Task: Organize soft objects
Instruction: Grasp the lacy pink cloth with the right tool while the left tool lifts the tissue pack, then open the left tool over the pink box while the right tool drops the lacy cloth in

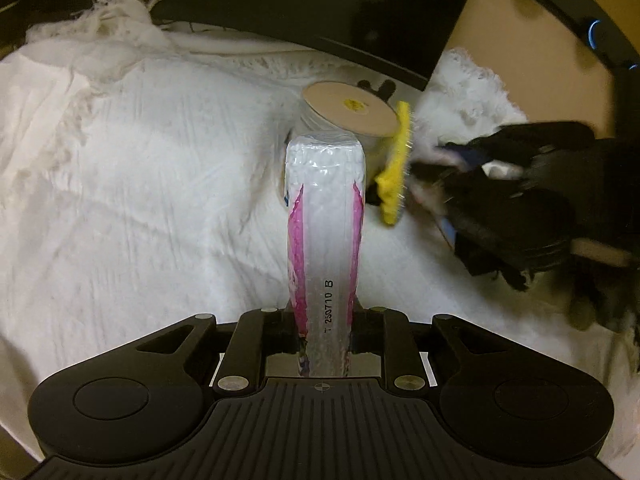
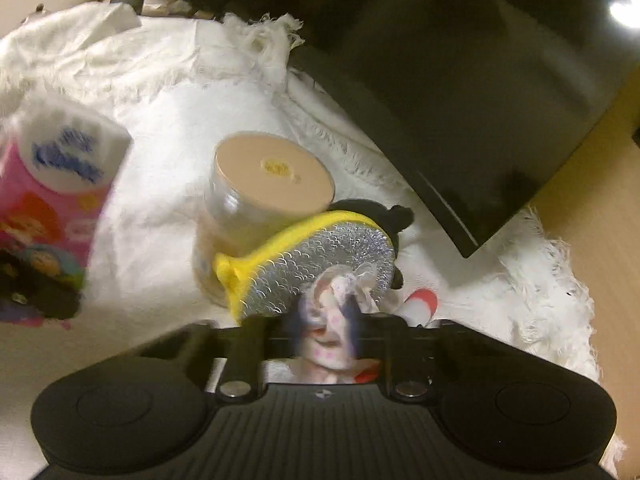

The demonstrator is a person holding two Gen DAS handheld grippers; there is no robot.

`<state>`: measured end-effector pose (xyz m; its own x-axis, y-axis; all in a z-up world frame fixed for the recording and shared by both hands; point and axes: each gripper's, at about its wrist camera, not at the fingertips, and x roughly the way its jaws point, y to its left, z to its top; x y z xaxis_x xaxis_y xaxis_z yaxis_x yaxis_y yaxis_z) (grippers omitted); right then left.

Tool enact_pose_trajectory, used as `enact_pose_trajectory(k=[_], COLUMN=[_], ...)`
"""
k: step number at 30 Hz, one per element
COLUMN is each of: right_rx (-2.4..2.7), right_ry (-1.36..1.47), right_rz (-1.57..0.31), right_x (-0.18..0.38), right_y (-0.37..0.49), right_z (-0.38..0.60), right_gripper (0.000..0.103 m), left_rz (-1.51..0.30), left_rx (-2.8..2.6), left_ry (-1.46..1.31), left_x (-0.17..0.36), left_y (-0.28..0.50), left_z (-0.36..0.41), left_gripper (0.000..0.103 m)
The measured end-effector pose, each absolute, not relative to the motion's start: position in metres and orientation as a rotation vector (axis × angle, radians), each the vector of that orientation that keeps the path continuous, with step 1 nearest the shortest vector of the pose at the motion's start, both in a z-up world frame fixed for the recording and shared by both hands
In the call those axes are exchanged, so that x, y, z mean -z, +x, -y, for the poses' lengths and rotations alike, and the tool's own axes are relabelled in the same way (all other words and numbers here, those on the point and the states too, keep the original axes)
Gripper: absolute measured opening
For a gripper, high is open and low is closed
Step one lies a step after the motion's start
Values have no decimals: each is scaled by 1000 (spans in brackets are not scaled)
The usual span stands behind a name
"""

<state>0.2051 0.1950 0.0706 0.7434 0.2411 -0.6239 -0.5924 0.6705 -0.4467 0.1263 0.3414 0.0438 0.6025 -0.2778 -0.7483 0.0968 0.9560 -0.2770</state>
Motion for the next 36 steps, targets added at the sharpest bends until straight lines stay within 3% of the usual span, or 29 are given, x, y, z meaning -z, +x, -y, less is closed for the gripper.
enact_pose_trajectory(k=[5,13,20,28,30,31,36], right_rx=[-449,-290,-103,57,86,99,152], right_ry=[-510,-253,-189,-81,-63,-55,-33], right_rz=[-510,-503,-497,-584,-597,-599,-612], right_x=[-125,-168,-163,-118,-114,-114,-106], right_y=[184,119,61,18,12,7,2], right_z=[-164,-57,32,108,120,127,144], right_gripper=[16,16,16,16,16,16,16], left_rz=[-943,-804,-759,-751,-829,-875,-953], left_rx=[220,457,624,823,890,917,779], left_ry=[-150,-155,-132,-105,-188,-203,79], left_x=[-54,-77,-108,-136,-127,-119,-73], left_y=[144,139,147,206,231,242,251], left_z=[-326,-288,-220,-60,-18,0,79], left_gripper=[23,23,23,26,31,27,28])
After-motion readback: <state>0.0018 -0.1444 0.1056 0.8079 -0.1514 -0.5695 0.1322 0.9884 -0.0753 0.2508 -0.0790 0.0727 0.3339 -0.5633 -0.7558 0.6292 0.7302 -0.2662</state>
